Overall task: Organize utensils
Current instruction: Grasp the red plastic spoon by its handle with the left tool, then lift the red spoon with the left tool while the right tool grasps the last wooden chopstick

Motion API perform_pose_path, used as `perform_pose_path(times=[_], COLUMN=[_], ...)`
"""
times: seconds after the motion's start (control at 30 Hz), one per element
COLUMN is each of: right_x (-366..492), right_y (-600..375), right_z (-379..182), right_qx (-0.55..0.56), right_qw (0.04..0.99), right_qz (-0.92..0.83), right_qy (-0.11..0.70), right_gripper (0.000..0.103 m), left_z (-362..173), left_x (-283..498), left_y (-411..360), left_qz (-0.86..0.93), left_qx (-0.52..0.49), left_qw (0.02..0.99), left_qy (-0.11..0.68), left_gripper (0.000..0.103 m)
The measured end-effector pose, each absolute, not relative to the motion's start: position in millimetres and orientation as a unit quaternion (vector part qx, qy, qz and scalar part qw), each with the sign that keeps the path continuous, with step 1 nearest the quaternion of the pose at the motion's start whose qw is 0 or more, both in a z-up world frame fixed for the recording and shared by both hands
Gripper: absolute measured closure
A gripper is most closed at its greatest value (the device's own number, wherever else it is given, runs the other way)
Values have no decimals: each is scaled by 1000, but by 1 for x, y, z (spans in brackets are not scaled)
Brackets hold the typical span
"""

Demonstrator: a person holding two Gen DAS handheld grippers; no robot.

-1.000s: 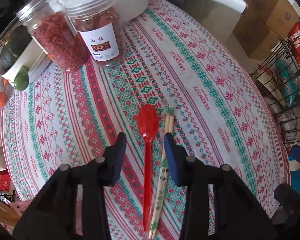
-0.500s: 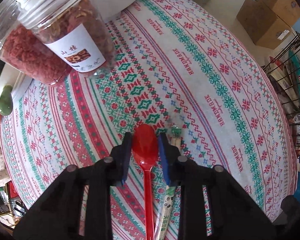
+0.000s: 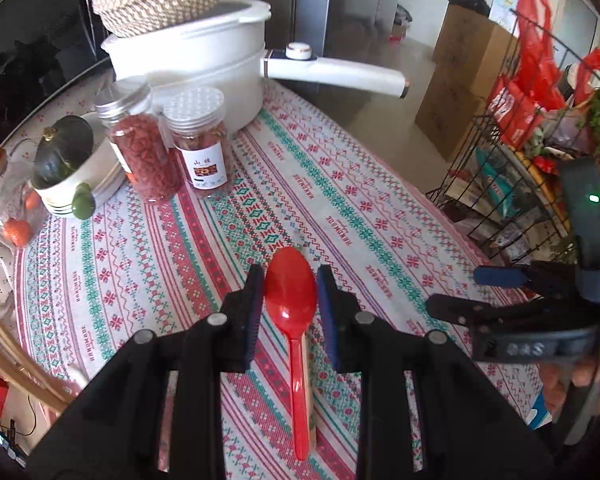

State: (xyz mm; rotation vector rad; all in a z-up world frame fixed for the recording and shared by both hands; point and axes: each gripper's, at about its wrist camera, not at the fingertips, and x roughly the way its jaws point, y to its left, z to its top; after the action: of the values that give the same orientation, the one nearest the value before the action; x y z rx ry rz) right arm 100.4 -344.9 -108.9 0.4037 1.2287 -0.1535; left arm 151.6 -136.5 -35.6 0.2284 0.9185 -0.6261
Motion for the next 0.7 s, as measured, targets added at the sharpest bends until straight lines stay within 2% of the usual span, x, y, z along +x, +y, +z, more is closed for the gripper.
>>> perform_pose_path(times=[0.13,0.47,0.5,0.6,0.7], right_x=[107,146,151,163,174], right_y=[-336,-301,-297,-285,-273], right_z=[-113,-132,-135,-145,-152], right_qx=[186,204,205,212,203], right_qw=[793,795,795,794,793], right_qz=[-67,-39,-39,-37,-51], right_qy=[576,570,569,569,573], right_gripper=[20,20,22,36,37], left_z=[-16,-7,-5,0,1], left_x=[131,95,95,90,86], left_y=[-107,-47,-44,-37,-33], left_qz=[-302,-291,-292,-298,-301], left_qx=[85,40,35,32,32], left_qw=[860,890,890,892,891], left_qy=[403,349,347,340,339], left_gripper=[74,75,75,74,74])
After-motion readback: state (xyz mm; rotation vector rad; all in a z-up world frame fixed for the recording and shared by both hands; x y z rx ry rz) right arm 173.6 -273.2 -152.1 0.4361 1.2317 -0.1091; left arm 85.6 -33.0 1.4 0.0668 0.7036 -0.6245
